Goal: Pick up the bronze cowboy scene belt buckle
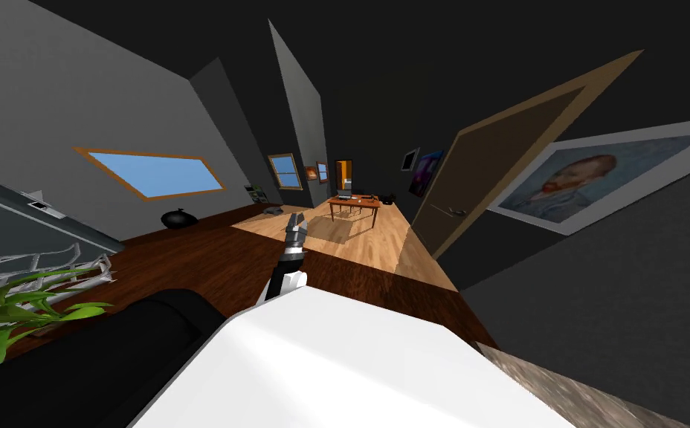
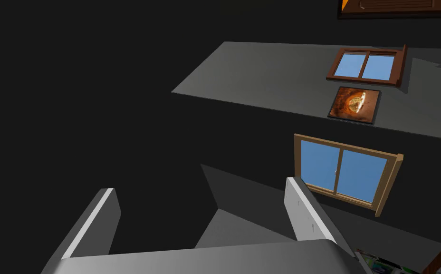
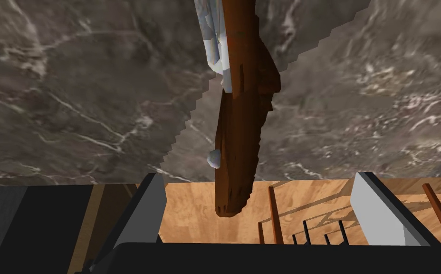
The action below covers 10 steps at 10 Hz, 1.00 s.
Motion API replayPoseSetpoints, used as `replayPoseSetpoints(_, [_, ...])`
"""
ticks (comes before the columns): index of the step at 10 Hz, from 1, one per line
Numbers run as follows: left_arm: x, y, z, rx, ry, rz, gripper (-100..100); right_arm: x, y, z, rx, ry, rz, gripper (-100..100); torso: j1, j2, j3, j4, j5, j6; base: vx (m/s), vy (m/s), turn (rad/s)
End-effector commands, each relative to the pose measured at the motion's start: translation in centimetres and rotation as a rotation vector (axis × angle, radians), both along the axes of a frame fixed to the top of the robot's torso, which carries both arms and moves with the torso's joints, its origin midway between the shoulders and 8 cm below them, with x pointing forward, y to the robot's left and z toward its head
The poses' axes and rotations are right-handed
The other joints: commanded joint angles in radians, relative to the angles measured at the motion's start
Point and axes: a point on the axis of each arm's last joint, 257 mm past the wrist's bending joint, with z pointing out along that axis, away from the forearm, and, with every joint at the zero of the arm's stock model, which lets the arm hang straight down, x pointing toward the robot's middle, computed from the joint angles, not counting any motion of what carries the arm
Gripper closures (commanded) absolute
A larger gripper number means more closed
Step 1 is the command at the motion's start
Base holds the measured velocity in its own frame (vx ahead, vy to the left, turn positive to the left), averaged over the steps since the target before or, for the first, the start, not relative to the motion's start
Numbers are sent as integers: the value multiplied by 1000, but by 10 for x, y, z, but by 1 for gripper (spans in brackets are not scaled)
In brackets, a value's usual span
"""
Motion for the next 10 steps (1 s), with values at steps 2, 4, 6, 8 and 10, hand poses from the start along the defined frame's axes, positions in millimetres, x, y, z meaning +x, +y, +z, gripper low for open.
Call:
replayPoseSetpoints(2, [0, 0, 0, 0, 0, 0, 0, -15, -2, -1, -5, 6, -72, -100, 0, -2, -1, 0, 0, 2, -94, -6, 232])
replayPoseSetpoints(4, [0, 0, 0, 0, 0, 0, 0, -38, -6, -2, -4, 33, -120, -100, -1, 1, 1, 0, 0, 1, -95, -1, 175])
replayPoseSetpoints(6, [0, 0, 0, 0, 0, 0, 0, -42, -7, -2, -10, 28, -173, -100, 2, 1, 0, 0, 0, 0, -126, 38, 333])
replayPoseSetpoints(8, [0, 0, 0, 0, 0, 0, 0, -60, -9, -2, -11, 50, -203, -100, 0, -1, -1, 0, 0, 2, -32, -3, 13])
replayPoseSetpoints(10, [0, 0, 0, 0, 0, 0, 0, -65, -10, -2, -18, 49, -257, -100, -1, -2, -1, -1, 0, 0, -99, 11, 365])
